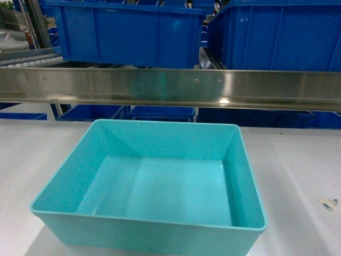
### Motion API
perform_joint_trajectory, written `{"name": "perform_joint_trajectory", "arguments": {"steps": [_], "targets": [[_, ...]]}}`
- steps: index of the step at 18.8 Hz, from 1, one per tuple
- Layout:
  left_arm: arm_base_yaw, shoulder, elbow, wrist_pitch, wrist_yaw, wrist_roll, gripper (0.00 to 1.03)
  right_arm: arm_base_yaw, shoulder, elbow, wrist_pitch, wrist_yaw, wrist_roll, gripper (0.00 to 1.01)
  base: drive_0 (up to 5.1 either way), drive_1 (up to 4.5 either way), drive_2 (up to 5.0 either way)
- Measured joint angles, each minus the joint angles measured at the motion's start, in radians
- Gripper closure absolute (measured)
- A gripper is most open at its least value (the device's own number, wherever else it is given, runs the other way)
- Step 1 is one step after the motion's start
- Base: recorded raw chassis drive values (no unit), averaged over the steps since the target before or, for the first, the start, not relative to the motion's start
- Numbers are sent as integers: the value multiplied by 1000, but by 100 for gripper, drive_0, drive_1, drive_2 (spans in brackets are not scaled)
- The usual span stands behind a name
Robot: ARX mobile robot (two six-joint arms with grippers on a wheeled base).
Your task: Organize blue bins on left shelf correctly
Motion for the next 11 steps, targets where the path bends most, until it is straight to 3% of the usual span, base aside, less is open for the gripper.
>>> {"name": "perform_joint_trajectory", "arguments": {"steps": [3,6,8,11], "targets": [[-72,332,116,18,-17,-4,5,48,376,105,126,74,5,3,0,0,0],[-154,505,224,-38,-101,-13,5,22,661,174,190,115,20,3,0,0,0],[-191,574,268,-40,-173,-10,5,13,738,217,144,116,23,3,0,0,0],[-193,581,269,-42,-177,-2,5,9,737,222,150,115,23,3,0,0,0]]}}
